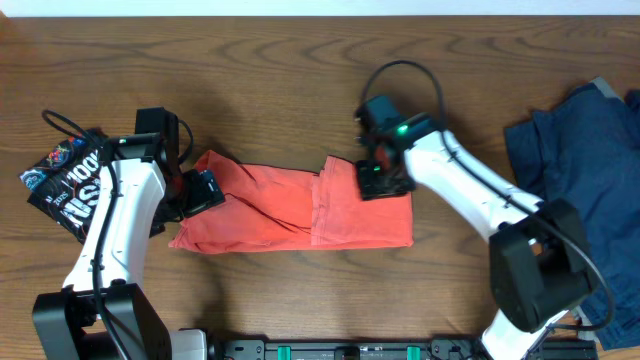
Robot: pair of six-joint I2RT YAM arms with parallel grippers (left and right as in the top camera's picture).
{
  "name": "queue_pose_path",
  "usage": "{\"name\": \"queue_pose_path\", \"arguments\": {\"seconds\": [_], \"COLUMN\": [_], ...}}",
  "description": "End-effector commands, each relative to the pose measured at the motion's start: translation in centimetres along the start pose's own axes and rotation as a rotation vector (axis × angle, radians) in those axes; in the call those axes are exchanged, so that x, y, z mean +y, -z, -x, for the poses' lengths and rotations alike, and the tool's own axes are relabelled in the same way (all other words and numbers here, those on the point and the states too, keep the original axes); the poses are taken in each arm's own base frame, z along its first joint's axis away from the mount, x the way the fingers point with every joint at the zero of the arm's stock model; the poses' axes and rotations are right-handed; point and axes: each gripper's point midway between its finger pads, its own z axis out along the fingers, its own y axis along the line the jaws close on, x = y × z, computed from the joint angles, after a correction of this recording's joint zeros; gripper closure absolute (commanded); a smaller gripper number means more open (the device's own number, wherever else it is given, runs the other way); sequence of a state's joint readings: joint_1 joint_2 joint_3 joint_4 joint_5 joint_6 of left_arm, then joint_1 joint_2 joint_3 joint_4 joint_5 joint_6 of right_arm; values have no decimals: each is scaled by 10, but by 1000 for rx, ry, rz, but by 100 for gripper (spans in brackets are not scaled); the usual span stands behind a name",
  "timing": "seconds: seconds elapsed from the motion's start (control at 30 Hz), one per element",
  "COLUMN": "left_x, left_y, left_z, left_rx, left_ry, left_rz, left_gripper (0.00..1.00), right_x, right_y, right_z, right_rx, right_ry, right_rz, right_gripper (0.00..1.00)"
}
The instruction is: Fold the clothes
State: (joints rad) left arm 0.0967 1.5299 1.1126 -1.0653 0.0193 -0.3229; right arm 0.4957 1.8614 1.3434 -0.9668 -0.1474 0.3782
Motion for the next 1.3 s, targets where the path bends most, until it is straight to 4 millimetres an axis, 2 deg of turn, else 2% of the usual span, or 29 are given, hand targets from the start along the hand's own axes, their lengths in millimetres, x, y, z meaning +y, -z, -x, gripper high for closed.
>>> {"name": "queue_pose_path", "arguments": {"seconds": [0.0,0.07,0.2,0.43,0.57,0.7,0.8,0.9,1.0,1.1,1.27], "left_x": [0,-3,-8,-17,-24,-33,-33,-33,-33,-34,-23], "left_y": [-3,-10,-28,-71,-91,-100,-99,-99,-99,-96,-79], "left_z": [10,16,27,44,38,23,19,18,20,26,41], "left_rx": [-26,-34,-26,0,66,145,164,165,157,143,111], "left_ry": [-61,-119,-188,-221,-221,-217,-216,-216,-217,-218,-217], "left_rz": [4,2,5,12,-18,-78,-82,-82,-83,-78,-4], "left_gripper": [2,2,2,2,2,3,20,52,76,94,94], "right_x": [-45,-62,-81,-86,-86,-86,-90,-93,-97,-103,-113], "right_y": [19,23,26,27,27,27,27,28,29,30,32], "right_z": [12,8,3,3,2,3,3,3,2,0,0], "right_rx": [-53,-29,2,9,9,8,4,3,11,19,20], "right_ry": [-72,-118,-175,-175,-175,-174,-176,-181,-193,-211,-234], "right_rz": [-122,-132,-145,-147,-147,-147,-165,-172,-176,-178,-195], "right_gripper": [56,56,55,54,53,53,53,53,53,53,53]}}
